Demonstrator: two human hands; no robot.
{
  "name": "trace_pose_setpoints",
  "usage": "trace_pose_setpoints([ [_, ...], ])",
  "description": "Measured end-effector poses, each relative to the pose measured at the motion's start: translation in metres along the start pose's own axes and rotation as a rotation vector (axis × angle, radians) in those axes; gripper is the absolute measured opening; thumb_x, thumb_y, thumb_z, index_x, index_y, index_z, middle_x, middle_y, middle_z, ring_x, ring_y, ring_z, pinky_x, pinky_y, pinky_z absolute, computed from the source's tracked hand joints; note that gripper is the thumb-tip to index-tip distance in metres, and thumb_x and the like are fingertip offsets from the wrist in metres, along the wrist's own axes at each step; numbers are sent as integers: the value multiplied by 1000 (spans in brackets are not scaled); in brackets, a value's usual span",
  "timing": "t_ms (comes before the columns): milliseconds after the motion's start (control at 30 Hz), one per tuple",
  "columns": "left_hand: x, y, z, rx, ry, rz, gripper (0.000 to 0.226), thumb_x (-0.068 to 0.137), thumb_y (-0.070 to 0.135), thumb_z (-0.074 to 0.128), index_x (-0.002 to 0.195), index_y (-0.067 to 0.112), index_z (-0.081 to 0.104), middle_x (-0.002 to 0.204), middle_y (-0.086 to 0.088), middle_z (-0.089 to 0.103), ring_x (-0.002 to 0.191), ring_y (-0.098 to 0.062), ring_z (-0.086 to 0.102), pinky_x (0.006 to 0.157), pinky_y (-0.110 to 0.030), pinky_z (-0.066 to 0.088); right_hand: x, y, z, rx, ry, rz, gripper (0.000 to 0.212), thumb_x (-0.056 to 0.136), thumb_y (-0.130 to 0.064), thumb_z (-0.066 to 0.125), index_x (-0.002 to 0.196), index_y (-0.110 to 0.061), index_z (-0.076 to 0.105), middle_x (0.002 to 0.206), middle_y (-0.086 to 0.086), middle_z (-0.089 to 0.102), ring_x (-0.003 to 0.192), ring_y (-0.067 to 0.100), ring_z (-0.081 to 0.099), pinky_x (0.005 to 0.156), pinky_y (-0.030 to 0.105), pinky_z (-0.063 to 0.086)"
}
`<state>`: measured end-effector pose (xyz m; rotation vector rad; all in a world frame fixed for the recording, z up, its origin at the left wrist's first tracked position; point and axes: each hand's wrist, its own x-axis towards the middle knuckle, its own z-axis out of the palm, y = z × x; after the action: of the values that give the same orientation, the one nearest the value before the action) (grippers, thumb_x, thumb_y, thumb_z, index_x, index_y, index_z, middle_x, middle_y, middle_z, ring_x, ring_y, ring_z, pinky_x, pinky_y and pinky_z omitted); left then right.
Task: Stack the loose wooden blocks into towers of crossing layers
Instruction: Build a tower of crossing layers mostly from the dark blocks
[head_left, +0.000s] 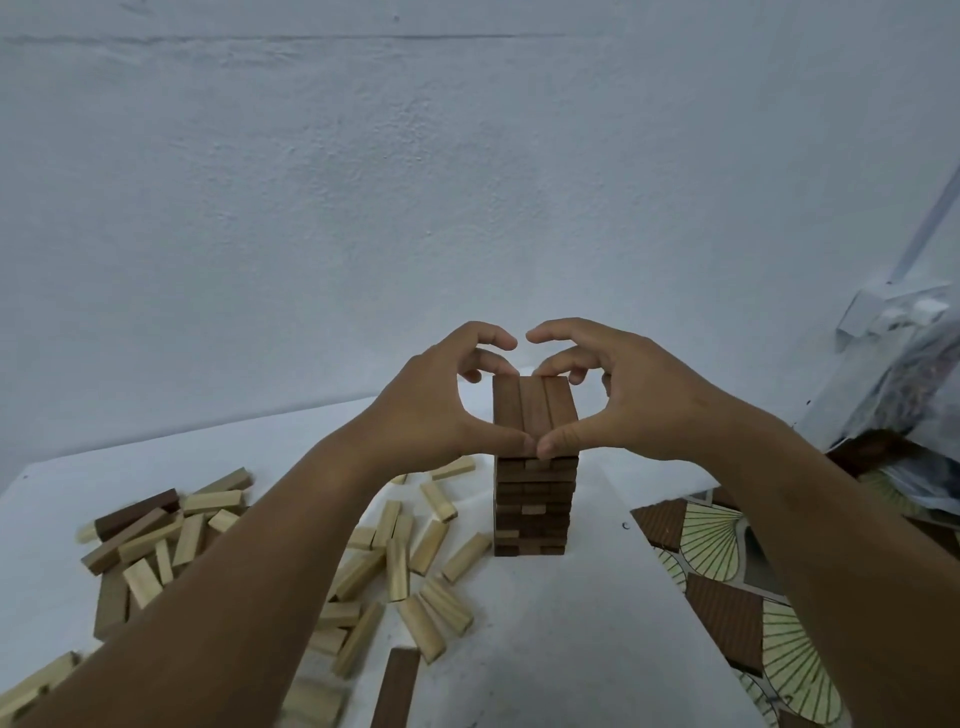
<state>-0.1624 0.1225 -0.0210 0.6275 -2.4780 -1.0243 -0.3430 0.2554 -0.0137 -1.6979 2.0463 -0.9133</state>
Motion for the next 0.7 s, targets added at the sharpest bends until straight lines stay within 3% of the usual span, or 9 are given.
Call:
trace_pose_setpoints([
  [200,-1,-6,6,3,-6,-16,78,61,44,91,124,50,44,116,22,61,114,0,50,99,-37,44,2,5,4,0,-21,15,95,50,-60,88,131,-58,38,118,-27,60,111,-5,49,80,21,41],
  [300,-4,-10,3,26,-51,-20,93,57,56,88,132,58,34,131,27,52,127,-3,42,107,-44,37,-1,6,2,27,-23,16,103,45,-68,84,135,-58,36,128,-29,56,116,-6,48,85,23,43],
  [367,-8,-14,0,28,-74,-16,96,61,54,88,136,60,28,137,30,46,132,-2,37,109,-41,34,-3,8,1,34,-19,4,103,44,-70,82,136,-59,36,131,-31,53,118,-7,47,85,23,43],
  [533,-14,-23,0,-9,-10,-4,85,73,35,85,138,50,32,130,30,54,127,5,42,97,-24,33,-7,13,3,53,6,-14,90,55,-58,85,133,-56,40,126,-32,56,116,-12,47,78,14,39],
  [700,-13,-24,5,-24,25,-11,82,74,32,84,138,46,34,126,27,59,125,0,46,101,-30,35,-6,16,8,38,40,-22,83,62,-51,86,134,-50,44,123,-30,59,115,-8,49,78,16,39],
])
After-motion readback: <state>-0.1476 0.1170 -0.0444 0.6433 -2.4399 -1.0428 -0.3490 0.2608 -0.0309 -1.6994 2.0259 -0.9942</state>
